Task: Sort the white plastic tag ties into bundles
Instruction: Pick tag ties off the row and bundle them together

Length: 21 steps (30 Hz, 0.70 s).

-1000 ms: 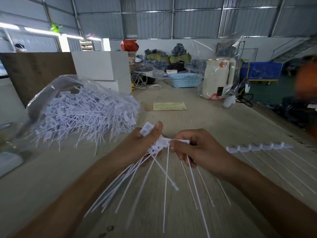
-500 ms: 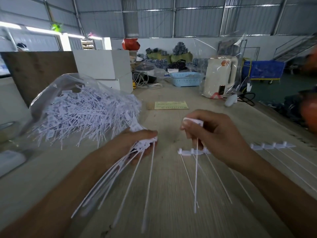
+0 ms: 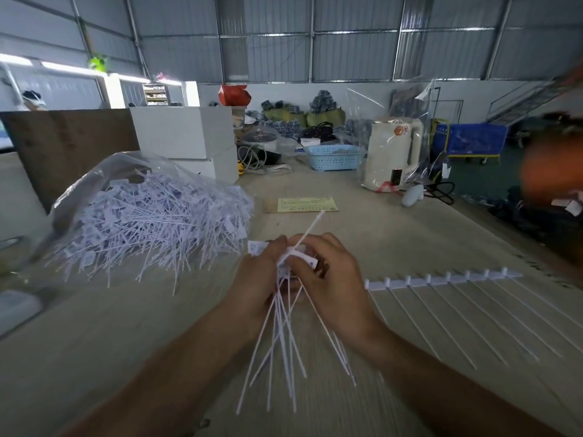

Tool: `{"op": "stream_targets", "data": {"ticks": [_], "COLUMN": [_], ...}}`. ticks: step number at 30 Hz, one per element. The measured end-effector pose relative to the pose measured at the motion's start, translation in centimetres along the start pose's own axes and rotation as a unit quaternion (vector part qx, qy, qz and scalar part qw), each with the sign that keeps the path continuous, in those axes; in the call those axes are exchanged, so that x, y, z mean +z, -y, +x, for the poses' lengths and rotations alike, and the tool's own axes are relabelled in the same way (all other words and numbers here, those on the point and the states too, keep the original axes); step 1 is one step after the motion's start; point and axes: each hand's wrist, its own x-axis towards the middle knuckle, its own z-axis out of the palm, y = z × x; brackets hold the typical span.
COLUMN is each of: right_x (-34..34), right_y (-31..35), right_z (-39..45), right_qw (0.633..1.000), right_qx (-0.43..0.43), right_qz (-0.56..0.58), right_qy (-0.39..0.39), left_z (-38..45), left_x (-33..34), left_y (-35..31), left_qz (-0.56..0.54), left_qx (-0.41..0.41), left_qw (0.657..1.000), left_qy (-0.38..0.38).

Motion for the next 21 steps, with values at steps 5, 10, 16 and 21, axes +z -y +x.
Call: {"op": "stream_targets", "data": {"ticks": [5,10,16,21], "right_x": [1.0,0.2,2.7,9.6], "right_y": [-0.1,1.3,4.5,6.8], "right_z": [-0.3,1.1,4.0,4.7], "right_qw": [0.994,0.938,0.916,0.871], "right_qx": [0.069,0.197,0.209,0.286], "right_qz": [0.084,0.278,0.255,0.294], "right_qy": [0.006,0.066,0.231,0.271], "left_z": [0.7,1.2,2.4,3.7], "left_x": [1.0,-1.3,-8.7,-14.2], "left_y": [0.6,-0.4,-4.6,-7.7], "left_qz": [0.022,0.034,0.001,0.064], "left_qx": [0.003,0.012,0.056,0.136], "left_qw": [0.997,0.999,0.99,0.973], "left_qy": [-0.076,-0.038,-0.129,-0.177]}}
